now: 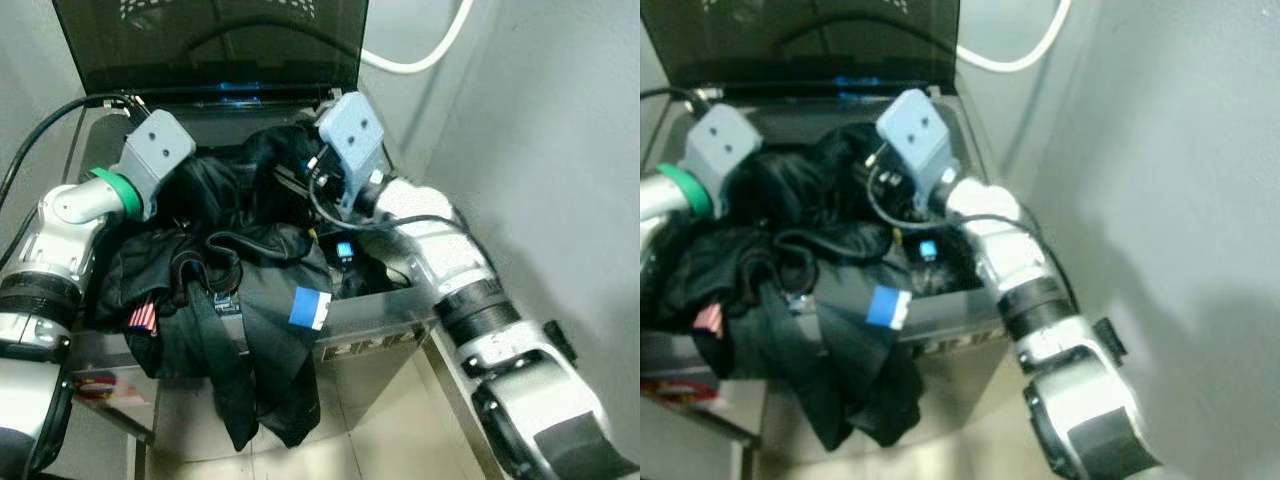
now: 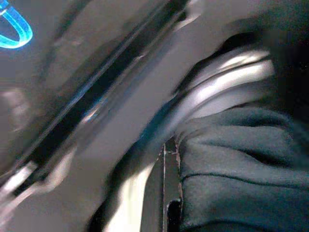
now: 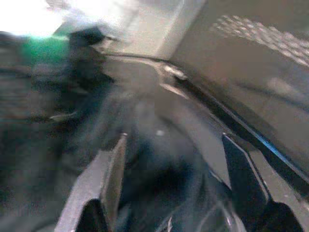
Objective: Clothes washing
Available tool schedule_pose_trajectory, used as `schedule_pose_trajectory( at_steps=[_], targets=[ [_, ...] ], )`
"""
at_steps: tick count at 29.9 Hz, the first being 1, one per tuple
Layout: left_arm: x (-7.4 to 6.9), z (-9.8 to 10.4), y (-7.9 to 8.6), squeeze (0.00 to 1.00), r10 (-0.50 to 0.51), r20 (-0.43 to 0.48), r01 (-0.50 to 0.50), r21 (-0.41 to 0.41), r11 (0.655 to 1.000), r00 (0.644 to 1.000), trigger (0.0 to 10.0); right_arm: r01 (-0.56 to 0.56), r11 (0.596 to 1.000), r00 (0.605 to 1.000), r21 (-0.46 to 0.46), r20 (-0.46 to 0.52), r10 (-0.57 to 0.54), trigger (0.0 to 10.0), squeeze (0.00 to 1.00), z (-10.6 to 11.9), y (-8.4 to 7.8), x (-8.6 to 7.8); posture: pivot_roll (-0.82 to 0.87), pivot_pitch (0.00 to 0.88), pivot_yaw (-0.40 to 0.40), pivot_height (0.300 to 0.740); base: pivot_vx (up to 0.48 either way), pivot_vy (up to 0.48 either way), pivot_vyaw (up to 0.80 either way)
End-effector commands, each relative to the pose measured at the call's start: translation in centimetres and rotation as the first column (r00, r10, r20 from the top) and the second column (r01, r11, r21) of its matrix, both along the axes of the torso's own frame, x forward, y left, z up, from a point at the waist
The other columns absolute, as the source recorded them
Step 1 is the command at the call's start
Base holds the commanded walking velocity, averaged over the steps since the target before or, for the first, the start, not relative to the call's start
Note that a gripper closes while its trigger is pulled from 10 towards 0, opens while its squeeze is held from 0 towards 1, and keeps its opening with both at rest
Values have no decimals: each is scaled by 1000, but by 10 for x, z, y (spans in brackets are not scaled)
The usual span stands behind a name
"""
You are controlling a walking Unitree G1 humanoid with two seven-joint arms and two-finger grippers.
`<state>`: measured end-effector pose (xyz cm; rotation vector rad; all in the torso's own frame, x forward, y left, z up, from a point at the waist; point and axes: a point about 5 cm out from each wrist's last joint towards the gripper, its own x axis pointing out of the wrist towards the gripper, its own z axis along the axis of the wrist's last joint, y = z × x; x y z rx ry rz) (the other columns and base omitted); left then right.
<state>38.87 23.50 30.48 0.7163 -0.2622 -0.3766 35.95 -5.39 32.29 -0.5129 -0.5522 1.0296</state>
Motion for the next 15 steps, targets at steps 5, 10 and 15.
schedule_pose_trajectory(
  at_steps=[5, 10, 15],
  targets=[
    [0, 20, 28, 0, 243, 121, -239, -43, 970, 962, 10000, -122, 990, 991, -71, -64, 118, 10000, 0, 0, -26, -8, 116, 146, 7, 740, 0, 0, 0],
    [-2, 33, 41, 0, 329, 155, -308, -142, 941, 932, 10000, -48, 999, 997, 11, -58, 48, 10000, 0, 12, -50, 1, 117, 145, 7, 740, 0, 0, 0],
    [-9, 40, 29, 0, 144, 165, -114, -182, 977, 976, 10000, -116, 985, 988, 124, -88, 127, 10000, 0, 21, -54, -6, 116, 141, 9, 740, 0, 0, 0]
  ],
)
